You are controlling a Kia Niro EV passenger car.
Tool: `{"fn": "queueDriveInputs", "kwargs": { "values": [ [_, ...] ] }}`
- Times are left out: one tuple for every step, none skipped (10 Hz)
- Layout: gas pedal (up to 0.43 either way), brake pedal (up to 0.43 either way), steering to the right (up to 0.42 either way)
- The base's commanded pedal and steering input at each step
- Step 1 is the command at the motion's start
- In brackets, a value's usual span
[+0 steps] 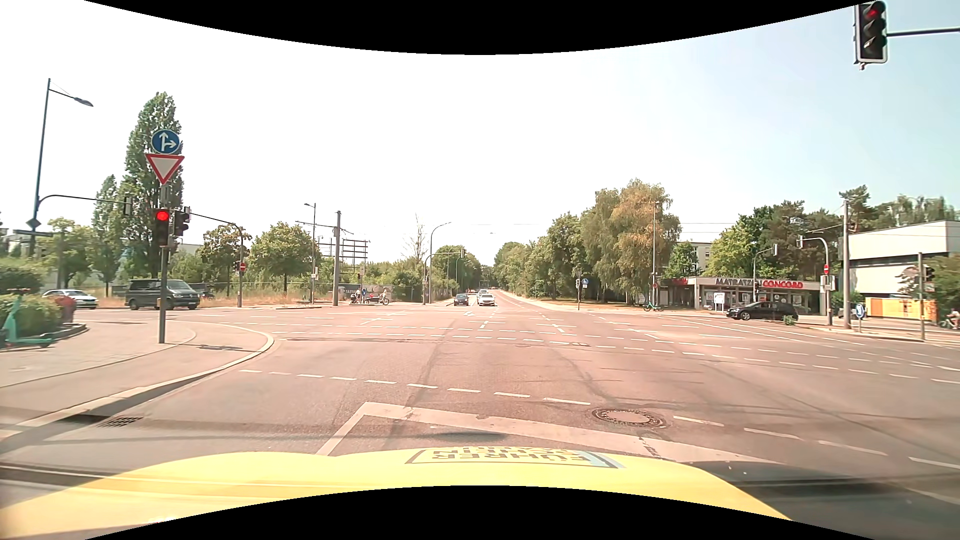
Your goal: Follow the waypoints while adhering to traffic rules and regulations
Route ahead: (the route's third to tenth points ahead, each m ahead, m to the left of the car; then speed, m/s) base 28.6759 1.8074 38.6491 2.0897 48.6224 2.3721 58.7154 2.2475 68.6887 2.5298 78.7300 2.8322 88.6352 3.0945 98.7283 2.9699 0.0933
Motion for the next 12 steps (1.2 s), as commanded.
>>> {"fn": "queueDriveInputs", "kwargs": {
  "values": [
    [0.0, 0.189, 0.043],
    [0.0, 0.189, 0.043],
    [0.0, 0.189, 0.043],
    [0.0, 0.189, 0.043],
    [0.0, 0.195, 0.043],
    [0.0, 0.195, 0.043],
    [0.0, 0.195, 0.043],
    [0.0, 0.195, 0.042],
    [0.0, 0.195, 0.043],
    [0.0, 0.195, 0.043],
    [0.0, 0.195, 0.043],
    [0.0, 0.195, 0.043]
  ]
}}
